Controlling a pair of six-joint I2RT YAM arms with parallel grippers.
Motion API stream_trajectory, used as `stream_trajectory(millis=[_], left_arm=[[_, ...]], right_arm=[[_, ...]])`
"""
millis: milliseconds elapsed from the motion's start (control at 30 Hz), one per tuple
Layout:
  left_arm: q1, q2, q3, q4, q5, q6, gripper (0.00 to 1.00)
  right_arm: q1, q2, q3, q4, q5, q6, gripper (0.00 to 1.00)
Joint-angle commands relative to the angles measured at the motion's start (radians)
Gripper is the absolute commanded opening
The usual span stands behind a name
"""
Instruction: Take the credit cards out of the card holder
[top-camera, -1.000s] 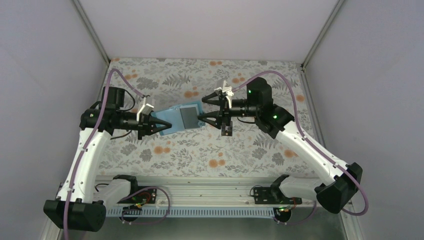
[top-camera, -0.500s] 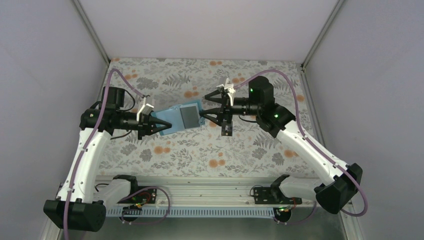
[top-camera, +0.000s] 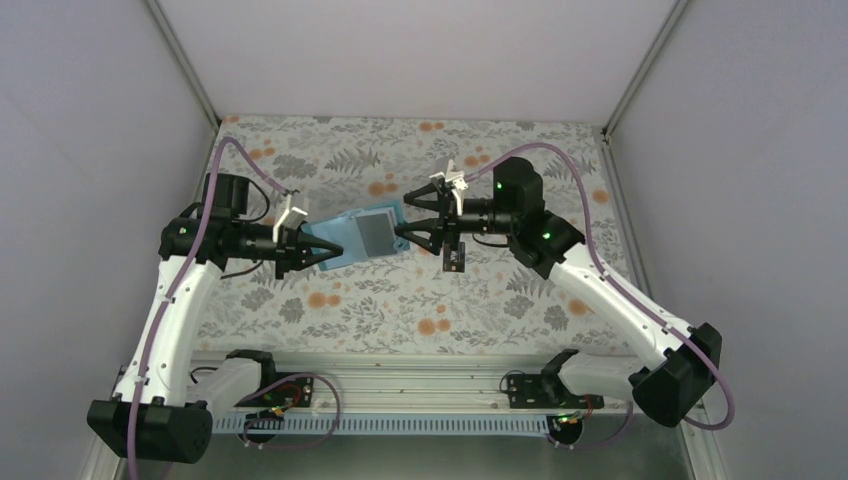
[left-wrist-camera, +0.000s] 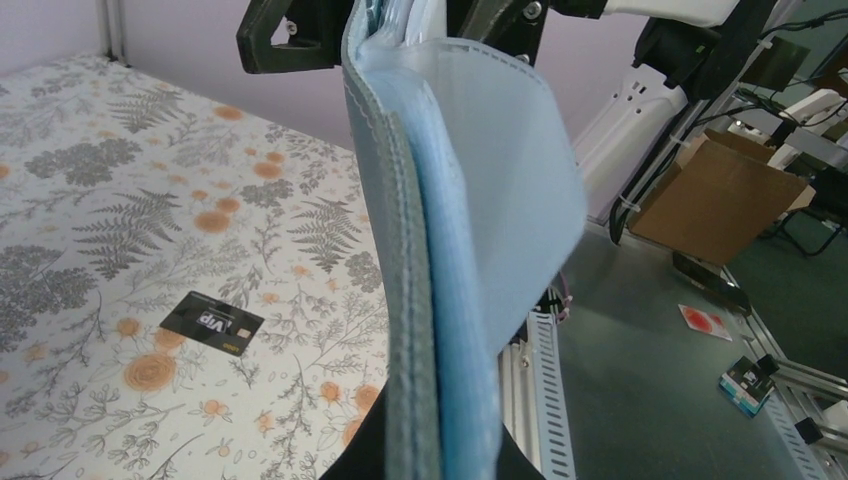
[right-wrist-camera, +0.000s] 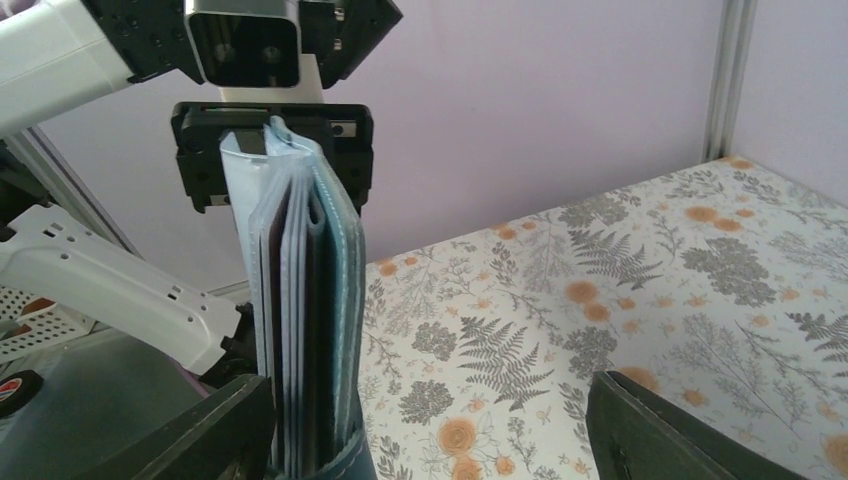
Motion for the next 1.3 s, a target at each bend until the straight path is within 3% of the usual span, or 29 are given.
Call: stream_trajectory(millis=[0, 467, 867, 967, 1100, 1200, 1267], left_arm=[[0.008, -0.012, 0.019, 0.008, 0.051, 0.034, 0.02], [0.008, -0.011, 0.014, 0.038, 0.032, -0.002, 0.02], [0.008, -0.008, -0.002, 0.107, -0.024, -0.086, 0.02], [0.008, -0.007, 0.001, 0.1, -0.009, -0.076, 0.02], [0.008, -0.006, 0.015, 0.061, 0.038, -0.024, 0.03], [0.007, -0.007, 0.017, 0.061, 0.038, -0.02, 0.03], [0.008, -0.007, 0.016, 0.064, 0.028, -0.023, 0.09]], right_arm=[[0.038, 0.013, -0.002, 0.046, -0.003, 0.001, 0.8], [0.143, 0.078, 0.046, 0.06, 0.032, 0.007, 0.8], [0.266, 0.166, 0.143, 0.051, 0.255, 0.095, 0.79], [0.273, 0.174, 0.148, 0.048, 0.286, 0.096, 0.71], [0.273, 0.157, 0.14, 0.06, 0.264, 0.091, 0.45], [0.274, 0.155, 0.147, 0.056, 0.231, 0.089, 0.34], [0.273, 0.152, 0.151, 0.046, 0.224, 0.093, 0.26]])
